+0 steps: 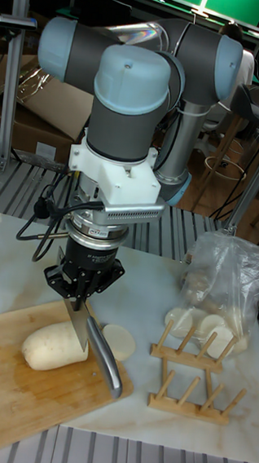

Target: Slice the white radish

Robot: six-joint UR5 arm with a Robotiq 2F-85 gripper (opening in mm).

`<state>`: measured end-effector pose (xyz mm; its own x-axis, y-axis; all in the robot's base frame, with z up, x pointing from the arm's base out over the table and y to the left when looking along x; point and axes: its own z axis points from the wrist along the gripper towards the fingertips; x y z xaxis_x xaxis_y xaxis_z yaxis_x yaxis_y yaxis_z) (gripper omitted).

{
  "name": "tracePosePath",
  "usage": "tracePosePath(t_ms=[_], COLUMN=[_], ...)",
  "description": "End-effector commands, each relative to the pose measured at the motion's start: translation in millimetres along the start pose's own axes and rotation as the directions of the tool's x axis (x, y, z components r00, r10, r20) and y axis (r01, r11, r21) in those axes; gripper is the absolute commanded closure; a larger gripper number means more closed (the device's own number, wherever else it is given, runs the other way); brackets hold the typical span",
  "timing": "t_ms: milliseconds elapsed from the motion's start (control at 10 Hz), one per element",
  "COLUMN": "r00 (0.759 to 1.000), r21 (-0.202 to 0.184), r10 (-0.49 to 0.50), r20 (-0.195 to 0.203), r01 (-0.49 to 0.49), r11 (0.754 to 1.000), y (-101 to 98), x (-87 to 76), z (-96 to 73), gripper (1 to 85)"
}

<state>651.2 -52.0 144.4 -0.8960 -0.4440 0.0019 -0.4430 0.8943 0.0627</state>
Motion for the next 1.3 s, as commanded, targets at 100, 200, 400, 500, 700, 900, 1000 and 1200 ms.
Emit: tracePosePath(t_ms=[100,200,400,500,700,900,1000,1200], r00=[1.000,1.000,1.000,1.000,1.000,1.000,1.000,1.000], r21=[-0.018,-0.026,-0.016,-0.016,-0.016,-0.018,-0.022,-0.024], r10=[0.010,0.012,0.010,0.010,0.009,0.010,0.012,0.013], r20=[0.020,0.024,0.022,0.022,0.022,0.022,0.022,0.023], r01=[-0.010,-0.011,-0.010,-0.010,-0.008,-0.010,-0.011,-0.013], r11=[1.000,1.000,1.000,1.000,1.000,1.000,1.000,1.000], y=[1.3,3.3,0.6,0.6,0.4,0.9,1.7,2.4], x=[-5.1,-4.9,-4.2,-4.2,-3.8,-3.6,-3.7,-4.6], z=[6.2,7.6,8.0,8.0,7.7,7.6,7.5,7.7], gripper=[84.3,84.3,84.3,84.3,84.3,84.3,84.3,84.3])
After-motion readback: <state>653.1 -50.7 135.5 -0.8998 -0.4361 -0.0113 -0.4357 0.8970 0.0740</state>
